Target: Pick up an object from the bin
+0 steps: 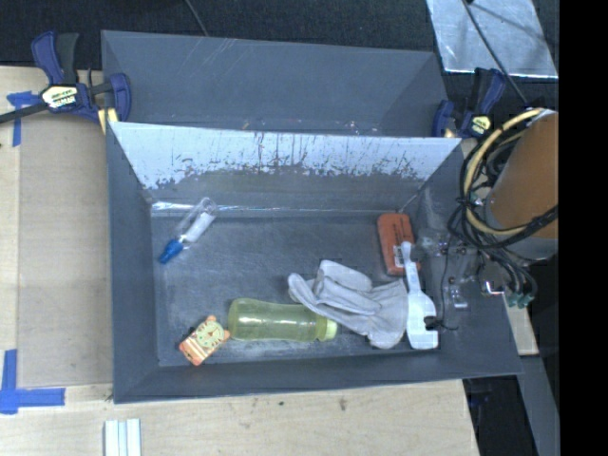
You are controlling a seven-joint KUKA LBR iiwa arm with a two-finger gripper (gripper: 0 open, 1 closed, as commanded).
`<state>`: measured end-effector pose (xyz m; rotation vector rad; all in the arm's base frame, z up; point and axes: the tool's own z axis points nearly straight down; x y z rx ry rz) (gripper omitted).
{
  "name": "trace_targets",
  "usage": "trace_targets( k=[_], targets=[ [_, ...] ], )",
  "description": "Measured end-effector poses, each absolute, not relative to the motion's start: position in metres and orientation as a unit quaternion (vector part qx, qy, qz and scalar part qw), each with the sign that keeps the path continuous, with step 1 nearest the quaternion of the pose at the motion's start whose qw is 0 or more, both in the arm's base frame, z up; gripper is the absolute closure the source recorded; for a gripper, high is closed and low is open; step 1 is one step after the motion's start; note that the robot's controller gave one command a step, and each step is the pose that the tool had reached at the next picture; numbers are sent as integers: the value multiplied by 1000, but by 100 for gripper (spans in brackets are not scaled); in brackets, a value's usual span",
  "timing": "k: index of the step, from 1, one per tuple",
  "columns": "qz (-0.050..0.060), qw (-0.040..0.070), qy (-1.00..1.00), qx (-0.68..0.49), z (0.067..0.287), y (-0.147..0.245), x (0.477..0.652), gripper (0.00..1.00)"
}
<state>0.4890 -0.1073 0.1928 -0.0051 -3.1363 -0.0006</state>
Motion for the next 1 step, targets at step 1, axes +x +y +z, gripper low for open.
trace_targets(
  k=[1],
  targets=[
    [1,-2,-1000,0,197,-107,491,0]
  ],
)
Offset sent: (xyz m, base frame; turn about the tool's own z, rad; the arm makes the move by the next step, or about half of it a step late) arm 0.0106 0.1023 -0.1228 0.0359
